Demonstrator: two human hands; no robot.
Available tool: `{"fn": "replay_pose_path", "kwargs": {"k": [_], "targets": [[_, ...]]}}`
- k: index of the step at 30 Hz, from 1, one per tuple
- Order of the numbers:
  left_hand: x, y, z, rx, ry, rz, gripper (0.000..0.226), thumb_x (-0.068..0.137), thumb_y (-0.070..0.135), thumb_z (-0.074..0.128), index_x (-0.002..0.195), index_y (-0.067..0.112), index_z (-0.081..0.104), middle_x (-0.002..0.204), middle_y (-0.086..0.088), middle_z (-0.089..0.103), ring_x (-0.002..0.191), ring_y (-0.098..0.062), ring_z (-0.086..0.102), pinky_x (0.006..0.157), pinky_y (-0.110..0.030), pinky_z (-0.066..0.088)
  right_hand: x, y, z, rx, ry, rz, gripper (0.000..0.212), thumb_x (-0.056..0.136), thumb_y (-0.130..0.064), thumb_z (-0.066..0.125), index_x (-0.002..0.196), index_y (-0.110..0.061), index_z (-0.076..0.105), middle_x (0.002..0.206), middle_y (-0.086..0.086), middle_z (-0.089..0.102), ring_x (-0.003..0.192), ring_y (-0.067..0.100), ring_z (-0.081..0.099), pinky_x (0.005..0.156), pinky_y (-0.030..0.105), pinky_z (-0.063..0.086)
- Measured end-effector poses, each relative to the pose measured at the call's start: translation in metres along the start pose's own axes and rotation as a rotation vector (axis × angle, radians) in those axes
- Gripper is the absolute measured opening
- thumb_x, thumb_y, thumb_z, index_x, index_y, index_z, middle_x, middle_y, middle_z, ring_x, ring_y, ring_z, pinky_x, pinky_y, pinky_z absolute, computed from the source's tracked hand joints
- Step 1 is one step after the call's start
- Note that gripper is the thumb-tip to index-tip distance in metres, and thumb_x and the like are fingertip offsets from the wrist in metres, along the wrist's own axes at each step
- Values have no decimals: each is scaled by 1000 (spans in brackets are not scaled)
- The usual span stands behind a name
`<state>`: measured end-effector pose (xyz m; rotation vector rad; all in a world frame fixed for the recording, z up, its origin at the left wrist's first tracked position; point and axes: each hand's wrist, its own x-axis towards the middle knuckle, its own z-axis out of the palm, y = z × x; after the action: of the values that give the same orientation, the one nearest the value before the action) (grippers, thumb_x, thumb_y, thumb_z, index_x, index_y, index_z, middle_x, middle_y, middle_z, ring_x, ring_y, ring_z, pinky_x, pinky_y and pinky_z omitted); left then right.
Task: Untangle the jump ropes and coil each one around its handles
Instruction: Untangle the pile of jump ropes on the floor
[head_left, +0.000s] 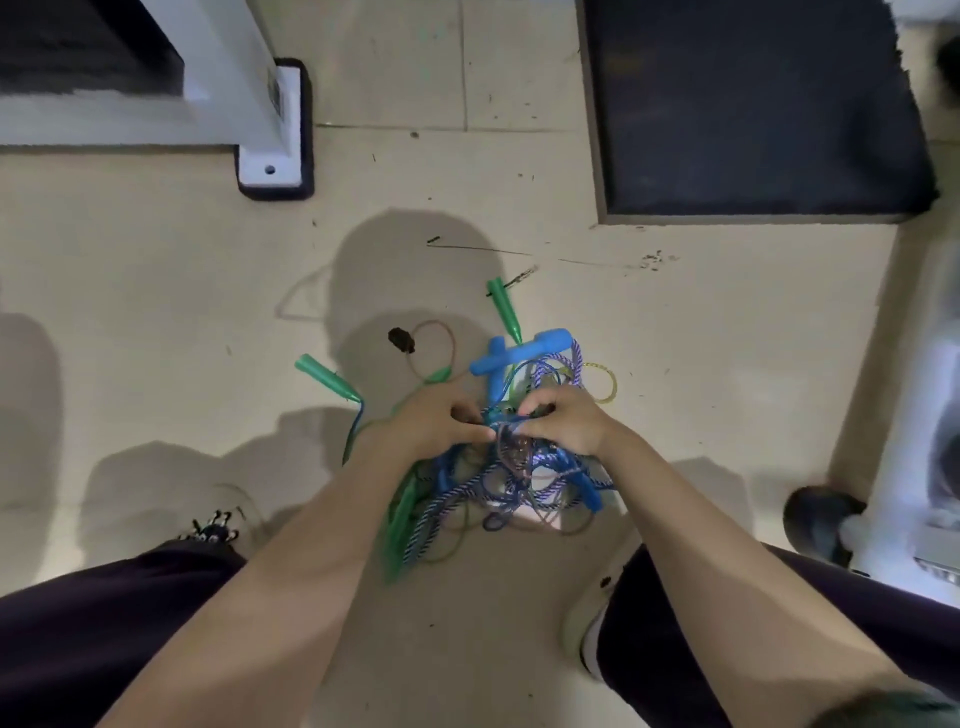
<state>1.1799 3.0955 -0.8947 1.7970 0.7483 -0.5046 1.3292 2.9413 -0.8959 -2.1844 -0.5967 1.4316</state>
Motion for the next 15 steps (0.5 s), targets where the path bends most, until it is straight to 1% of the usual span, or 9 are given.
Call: {"fn": "replay_pose_path", "kwargs": {"k": [2, 3, 5, 7, 8, 10, 12, 13, 15], "targets": [[-8, 13, -8, -4, 26, 14, 20, 80, 29, 81, 66, 21, 68, 54, 12, 51, 53, 1, 44, 54, -20, 31, -8, -12, -5, 68, -4, -23, 17, 74, -10, 83, 79, -18, 68, 75, -1, 59, 67, 9, 53, 63, 20, 42], [-13, 20, -15, -17, 55, 48, 21, 81, 28, 79, 65, 22, 67, 52, 12, 51, 50, 2, 45, 53, -18, 31, -15, -21, -10, 96, -4, -31, 16, 75, -9, 82, 77, -18, 68, 72, -1, 58, 64, 9, 52, 61, 21, 42], [-29, 37, -35, -111, 127, 91, 16, 83, 26, 78, 70, 21, 71, 60, 11, 58, 54, 4, 50, 58, -16, 37, -34, -46, -25, 127, -1, -38, 12, 78, -11, 80, 85, -17, 71, 71, -1, 59, 61, 9, 53, 57, 22, 45], [-54, 59, -57, -218, 182, 136, 13, 85, 24, 77, 77, 13, 73, 68, 4, 65, 64, -6, 57, 67, -23, 44, -58, -75, -42, 160, -18, -80, 15, 79, -13, 80, 92, -17, 73, 75, 6, 64, 64, 16, 57, 58, 26, 46], [-69, 73, -67, -241, 192, 172, 15, 86, 21, 75, 78, 9, 72, 67, 0, 65, 64, -13, 57, 68, -28, 46, -72, -90, -49, 165, -22, -112, 14, 78, -14, 80, 90, -19, 74, 77, 11, 66, 67, 21, 57, 60, 30, 45], [-103, 103, -86, -251, 234, 218, 17, 88, 21, 73, 77, 9, 68, 61, 0, 60, 61, -18, 53, 62, -28, 44, -103, -120, -61, 160, -9, -184, 11, 78, -12, 80, 80, -20, 74, 76, 14, 66, 70, 26, 55, 61, 32, 45], [-142, 134, -104, -252, 297, 241, 18, 86, 26, 75, 78, 12, 67, 56, 9, 54, 57, -13, 49, 57, -22, 40, -139, -151, -73, 133, 15, -272, 9, 80, -7, 77, 77, -13, 72, 72, 13, 64, 67, 24, 54, 56, 27, 47], [-160, 145, -111, -230, 317, 254, 19, 85, 27, 77, 79, 12, 67, 49, 15, 51, 52, -6, 47, 54, -18, 37, -157, -164, -77, 115, 38, -301, 7, 81, -8, 77, 77, -11, 72, 73, 14, 64, 68, 23, 55, 56, 25, 47], [-211, 172, -125, -130, 352, 314, 19, 81, 26, 80, 82, 11, 69, 40, 20, 45, 43, 4, 43, 45, -10, 29, -207, -196, -84, 23, 142, -376, 7, 78, -14, 80, 80, -10, 74, 72, 8, 66, 68, 16, 57, 57, 24, 46]]}}
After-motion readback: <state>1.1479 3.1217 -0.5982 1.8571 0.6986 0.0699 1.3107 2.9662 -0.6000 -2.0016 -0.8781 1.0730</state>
